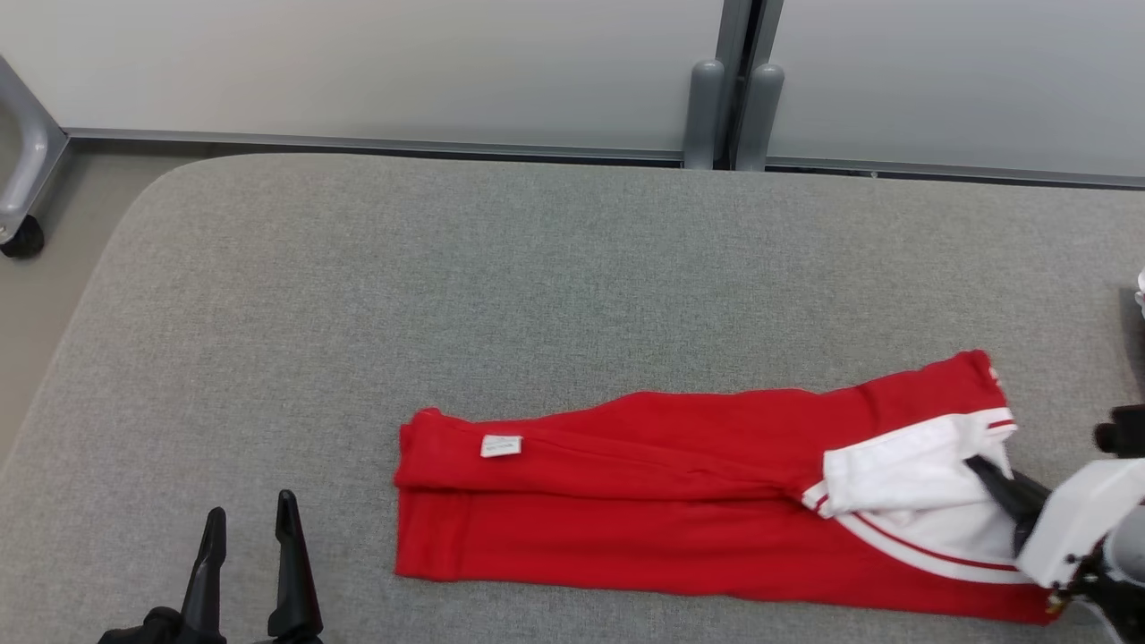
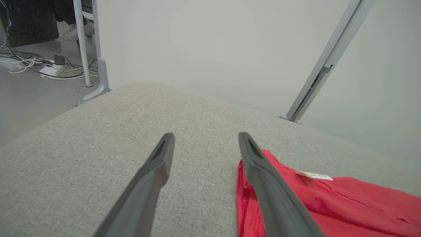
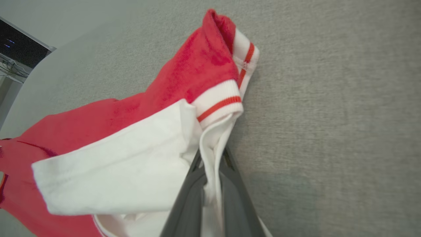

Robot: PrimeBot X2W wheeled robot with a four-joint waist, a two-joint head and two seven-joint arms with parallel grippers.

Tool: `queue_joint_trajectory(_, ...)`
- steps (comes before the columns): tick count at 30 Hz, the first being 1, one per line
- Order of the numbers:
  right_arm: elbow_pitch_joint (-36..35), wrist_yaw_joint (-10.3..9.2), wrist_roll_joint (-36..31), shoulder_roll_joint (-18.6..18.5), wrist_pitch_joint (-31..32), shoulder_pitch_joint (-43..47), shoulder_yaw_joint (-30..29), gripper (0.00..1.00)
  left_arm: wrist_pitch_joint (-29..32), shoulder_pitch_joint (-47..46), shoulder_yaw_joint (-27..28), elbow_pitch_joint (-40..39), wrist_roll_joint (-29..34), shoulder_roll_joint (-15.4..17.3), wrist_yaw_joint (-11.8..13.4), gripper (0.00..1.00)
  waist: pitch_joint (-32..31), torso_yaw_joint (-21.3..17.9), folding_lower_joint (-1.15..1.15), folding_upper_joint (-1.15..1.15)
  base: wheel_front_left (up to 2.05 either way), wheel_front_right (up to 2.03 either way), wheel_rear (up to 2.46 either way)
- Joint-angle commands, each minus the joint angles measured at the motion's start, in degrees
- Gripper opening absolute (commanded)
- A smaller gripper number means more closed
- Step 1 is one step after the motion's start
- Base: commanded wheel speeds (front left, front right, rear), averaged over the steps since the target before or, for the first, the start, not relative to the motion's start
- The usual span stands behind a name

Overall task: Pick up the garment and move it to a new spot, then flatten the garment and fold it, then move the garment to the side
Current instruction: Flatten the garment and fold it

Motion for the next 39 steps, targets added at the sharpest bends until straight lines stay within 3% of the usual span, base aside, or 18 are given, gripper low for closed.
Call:
queue_joint_trajectory(1,-0.09,0.03,1.26,-2.57,-0.12,0.91,-0.84,0.0,-0.05,-0.3,0.07,-0.08,-0.43,0.16,0.08,1.0,-0.41,0.09,0.0,0.0,0.0,0.0,0.0)
queue_joint_trajectory(9,-4.25,0.04,7.72,-15.47,-0.5,4.5,-8.11,0.0,-0.06,1.43,1.23,-0.23,-0.87,0.17,0.54,1.0,-2.83,-0.66,0.0,0.0,0.0,0.0,0.0)
queue_joint_trajectory(11,-9.28,0.08,8.51,-18.23,1.42,6.46,-9.12,0.0,-0.06,2.12,1.08,0.01,-1.05,0.16,0.34,1.0,-3.66,-1.03,0.0,0.0,0.0,0.0,0.0)
queue_joint_trajectory(15,-19.19,0.06,7.36,-17.83,4.21,8.48,-7.33,0.0,-0.06,2.52,0.97,-0.05,-1.32,0.15,0.23,1.0,-4.05,-1.96,0.0,0.0,0.0,0.0,0.0)
queue_joint_trajectory(18,-25.86,0.05,4.4,-13.76,6.84,8.47,-2.85,0.0,-0.06,2.24,0.6,0.33,-0.61,0.15,-0.07,1.0,-3.99,-2.61,0.0,0.0,0.0,0.0,0.0)
queue_joint_trajectory(20,-27.79,0.05,2.49,-8.62,7.62,7.07,-0.32,0.0,-0.06,1.68,0.49,0.5,-0.28,0.19,0.15,1.0,-3.74,-3.06,0.0,0.0,0.0,0.0,0.0)
queue_joint_trajectory(27,-20.28,0.05,-5.92,11.43,5.39,2.09,6.28,0.0,-0.06,0.19,-2.23,1.61,0.57,0.18,0.3,1.0,-3.23,-2.6,0.0,0.0,0.0,0.0,0.0)
queue_joint_trajectory(28,-20.28,0.05,-5.92,11.43,5.39,2.09,6.28,0.0,-0.06,0.19,-2.23,1.61,0.57,0.18,0.3,1.0,-3.23,-2.6,0.0,0.0,0.0,0.0,0.0)
queue_joint_trajectory(32,-14.57,0.06,-9.43,18.07,3.81,0.62,7.64,0.0,-0.06,-0.04,-4.02,2.05,0.82,0.18,0.42,1.0,-3.18,-1.48,0.0,0.0,0.0,0.0,0.0)
queue_joint_trajectory(39,-9.94,0.06,-11.32,20.75,1.61,-0.67,8.79,0.0,-0.06,-0.03,-4.58,2.82,0.76,0.17,0.65,1.0,-3.15,-0.59,0.0,0.0,0.0,0.0,0.0)
